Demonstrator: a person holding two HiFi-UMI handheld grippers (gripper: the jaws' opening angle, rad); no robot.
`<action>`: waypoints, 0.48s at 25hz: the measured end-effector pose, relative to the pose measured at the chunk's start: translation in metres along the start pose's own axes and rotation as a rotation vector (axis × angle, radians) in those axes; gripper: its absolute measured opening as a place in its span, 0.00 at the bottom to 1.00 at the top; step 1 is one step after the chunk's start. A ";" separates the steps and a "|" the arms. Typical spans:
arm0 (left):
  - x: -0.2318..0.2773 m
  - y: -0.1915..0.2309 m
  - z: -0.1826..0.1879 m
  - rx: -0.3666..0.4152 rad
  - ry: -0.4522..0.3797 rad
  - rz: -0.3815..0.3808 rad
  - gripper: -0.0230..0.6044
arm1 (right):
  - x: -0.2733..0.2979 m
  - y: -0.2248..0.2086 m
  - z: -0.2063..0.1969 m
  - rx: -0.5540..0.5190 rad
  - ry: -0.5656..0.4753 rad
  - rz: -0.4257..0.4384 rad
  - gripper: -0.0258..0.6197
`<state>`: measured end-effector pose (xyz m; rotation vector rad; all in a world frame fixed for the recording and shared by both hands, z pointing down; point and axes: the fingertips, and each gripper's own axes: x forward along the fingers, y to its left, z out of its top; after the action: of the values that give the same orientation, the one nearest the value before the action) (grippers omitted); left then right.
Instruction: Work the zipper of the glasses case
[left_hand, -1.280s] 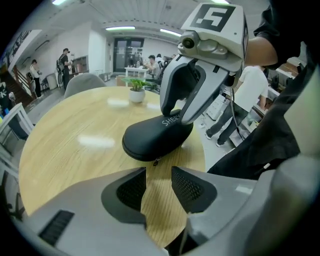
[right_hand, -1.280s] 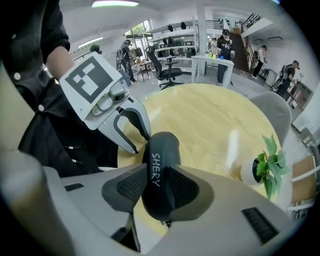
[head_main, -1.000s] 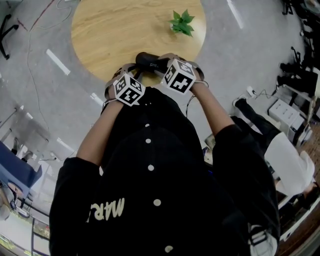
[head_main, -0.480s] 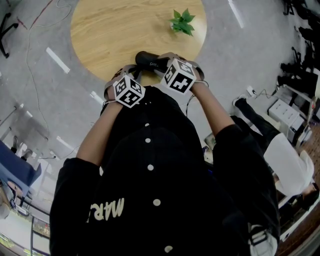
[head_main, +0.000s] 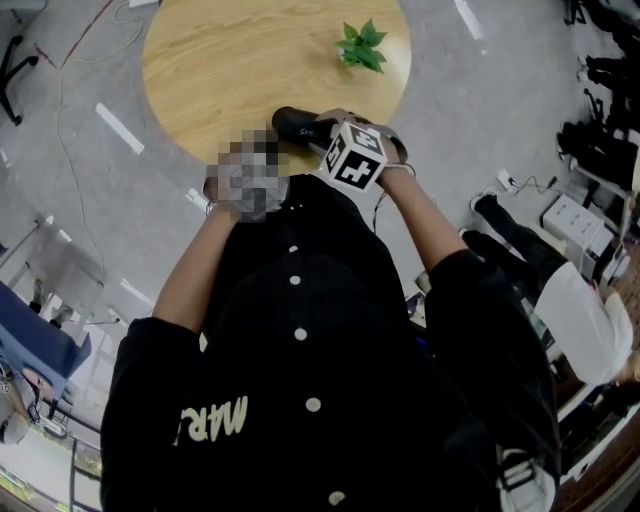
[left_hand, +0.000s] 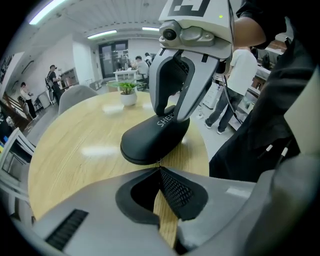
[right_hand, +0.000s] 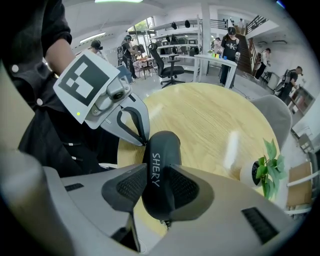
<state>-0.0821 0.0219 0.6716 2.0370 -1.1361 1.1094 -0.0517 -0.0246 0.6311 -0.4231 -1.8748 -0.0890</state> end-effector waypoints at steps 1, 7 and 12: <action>-0.001 0.001 -0.001 0.004 0.004 0.002 0.04 | 0.000 0.000 0.000 -0.002 0.004 -0.004 0.27; -0.009 0.006 -0.003 0.050 0.023 -0.014 0.04 | 0.001 0.002 -0.002 0.005 0.006 -0.024 0.27; -0.011 0.003 -0.001 0.104 0.030 -0.040 0.04 | 0.001 0.002 -0.003 0.010 0.004 -0.042 0.27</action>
<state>-0.0880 0.0260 0.6631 2.1048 -1.0387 1.1975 -0.0487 -0.0230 0.6328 -0.3765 -1.8796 -0.1083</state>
